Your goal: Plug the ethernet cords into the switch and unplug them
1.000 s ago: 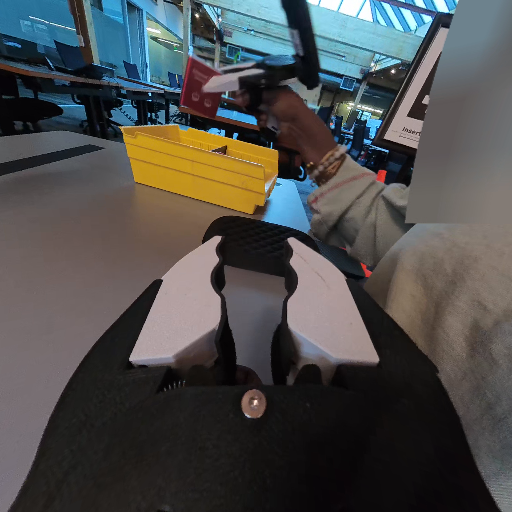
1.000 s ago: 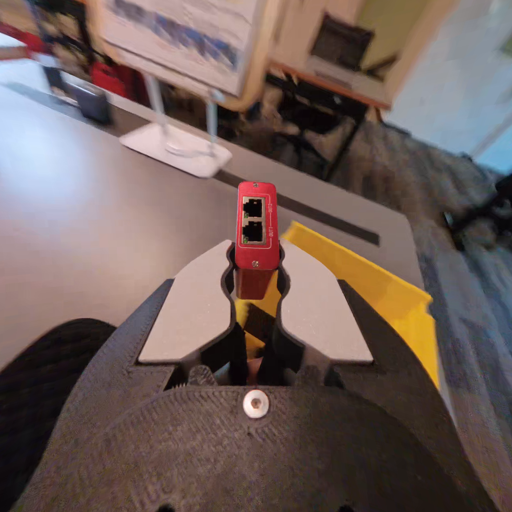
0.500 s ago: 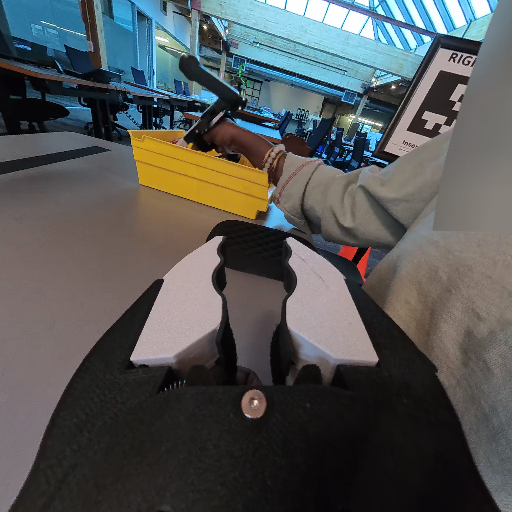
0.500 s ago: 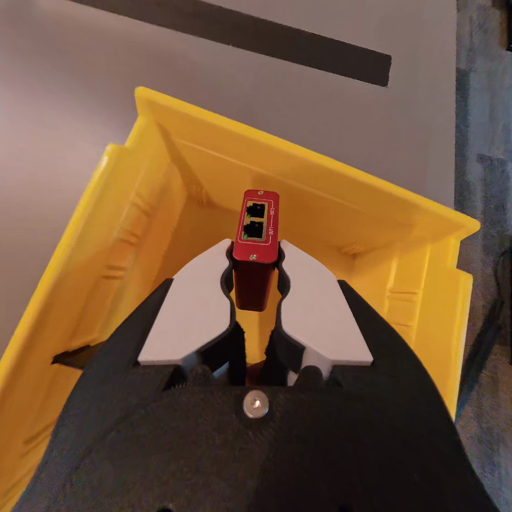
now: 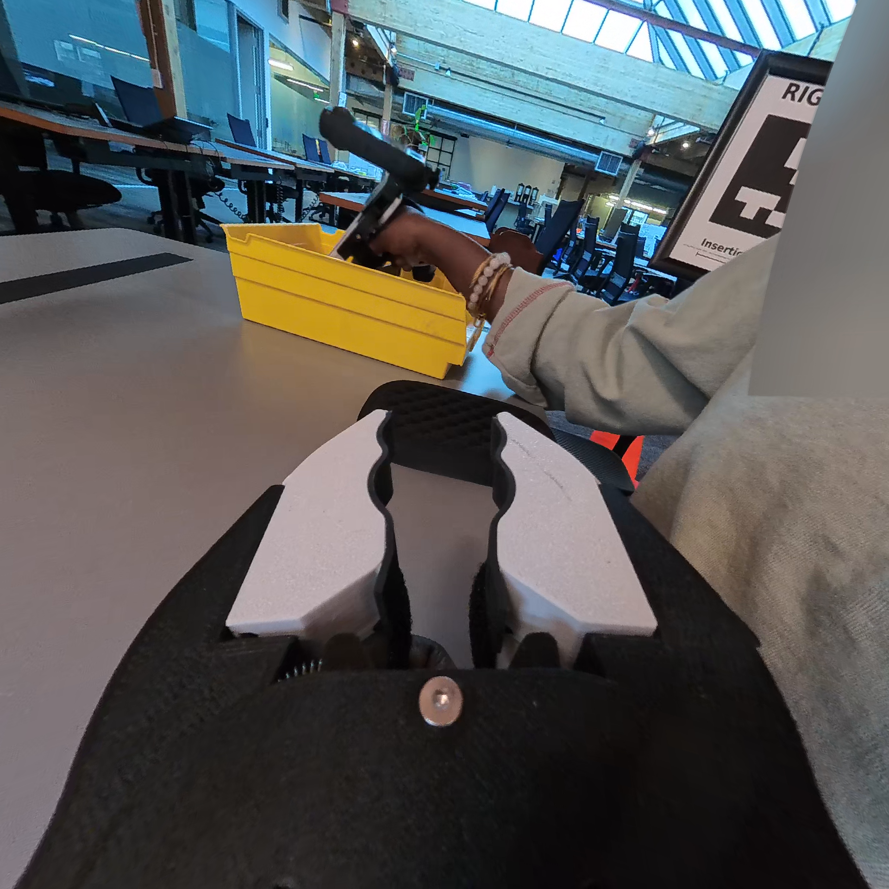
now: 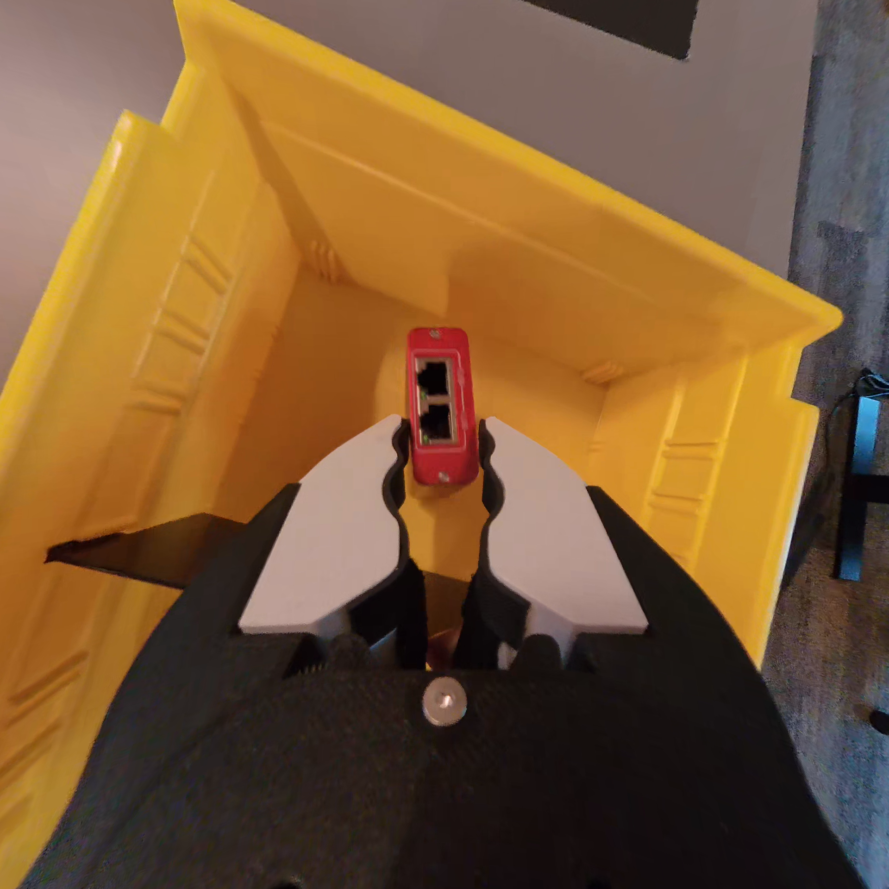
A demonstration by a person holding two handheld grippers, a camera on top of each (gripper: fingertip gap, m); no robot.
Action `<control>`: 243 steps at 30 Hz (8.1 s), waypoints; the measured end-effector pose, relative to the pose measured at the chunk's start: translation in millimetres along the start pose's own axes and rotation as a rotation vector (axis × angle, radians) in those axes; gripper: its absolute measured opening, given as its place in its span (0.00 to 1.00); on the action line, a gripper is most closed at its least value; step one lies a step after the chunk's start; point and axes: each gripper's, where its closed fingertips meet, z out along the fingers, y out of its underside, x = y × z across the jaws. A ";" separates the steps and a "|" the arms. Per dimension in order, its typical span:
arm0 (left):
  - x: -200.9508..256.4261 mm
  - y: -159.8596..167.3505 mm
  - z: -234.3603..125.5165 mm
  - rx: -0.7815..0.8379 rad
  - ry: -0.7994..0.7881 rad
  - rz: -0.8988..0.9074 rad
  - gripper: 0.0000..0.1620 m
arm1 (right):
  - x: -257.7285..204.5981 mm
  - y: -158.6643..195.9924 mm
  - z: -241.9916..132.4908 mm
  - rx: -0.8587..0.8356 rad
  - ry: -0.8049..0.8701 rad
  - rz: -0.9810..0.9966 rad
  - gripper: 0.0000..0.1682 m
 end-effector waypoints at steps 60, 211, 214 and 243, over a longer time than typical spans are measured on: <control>-107.9 -26.4 -233.9 -0.158 -1.235 0.138 0.37 | -415.6 -47.8 -59.3 0.334 -0.468 -0.550 0.28; -137.1 69.2 -120.3 -0.963 -0.738 0.287 0.21 | -226.7 39.2 -34.9 0.230 -0.230 -0.765 0.22; -135.0 69.9 -153.7 -0.976 -0.746 0.266 0.22 | -208.0 46.1 -35.8 0.234 -0.213 -0.752 0.22; -36.5 92.7 -367.6 -0.999 -0.778 0.314 0.24 | -85.9 146.9 -75.7 0.220 -0.207 -0.873 0.23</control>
